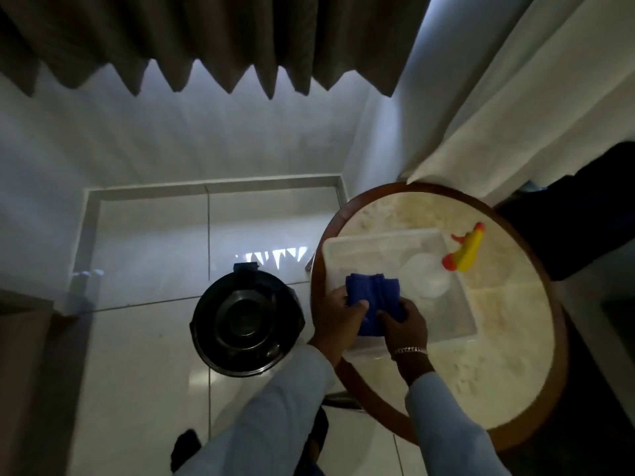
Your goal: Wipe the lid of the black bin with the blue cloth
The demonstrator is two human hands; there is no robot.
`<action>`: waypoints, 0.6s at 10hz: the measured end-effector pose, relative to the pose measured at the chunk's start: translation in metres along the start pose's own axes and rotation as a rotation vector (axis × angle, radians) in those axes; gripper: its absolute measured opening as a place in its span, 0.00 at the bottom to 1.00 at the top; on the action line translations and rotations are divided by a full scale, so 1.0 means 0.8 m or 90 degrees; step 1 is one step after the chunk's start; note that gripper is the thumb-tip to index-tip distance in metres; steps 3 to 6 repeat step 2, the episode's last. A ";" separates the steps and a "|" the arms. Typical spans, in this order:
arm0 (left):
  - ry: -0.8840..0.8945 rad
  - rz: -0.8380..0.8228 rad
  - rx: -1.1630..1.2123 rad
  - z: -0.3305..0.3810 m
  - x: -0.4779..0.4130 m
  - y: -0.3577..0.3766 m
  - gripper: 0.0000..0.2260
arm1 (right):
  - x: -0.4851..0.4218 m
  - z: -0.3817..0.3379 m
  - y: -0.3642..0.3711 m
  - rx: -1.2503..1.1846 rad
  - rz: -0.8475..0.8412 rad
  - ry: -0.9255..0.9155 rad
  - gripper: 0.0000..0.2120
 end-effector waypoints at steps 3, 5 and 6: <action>0.002 0.028 -0.036 0.015 0.023 -0.021 0.09 | -0.018 0.013 0.028 0.144 -0.209 0.024 0.25; 0.002 0.028 -0.036 0.015 0.023 -0.021 0.09 | -0.018 0.013 0.028 0.144 -0.209 0.024 0.25; 0.002 0.028 -0.036 0.015 0.023 -0.021 0.09 | -0.018 0.013 0.028 0.144 -0.209 0.024 0.25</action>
Point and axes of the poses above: each hand's wrist, its own x-axis away from the middle knuckle, its own y-axis out of the palm, z = x × y, the point moved 10 cm from there along -x, towards the middle knuckle, and after that the axes turned 6 degrees about -z, right-handed, at the moved point
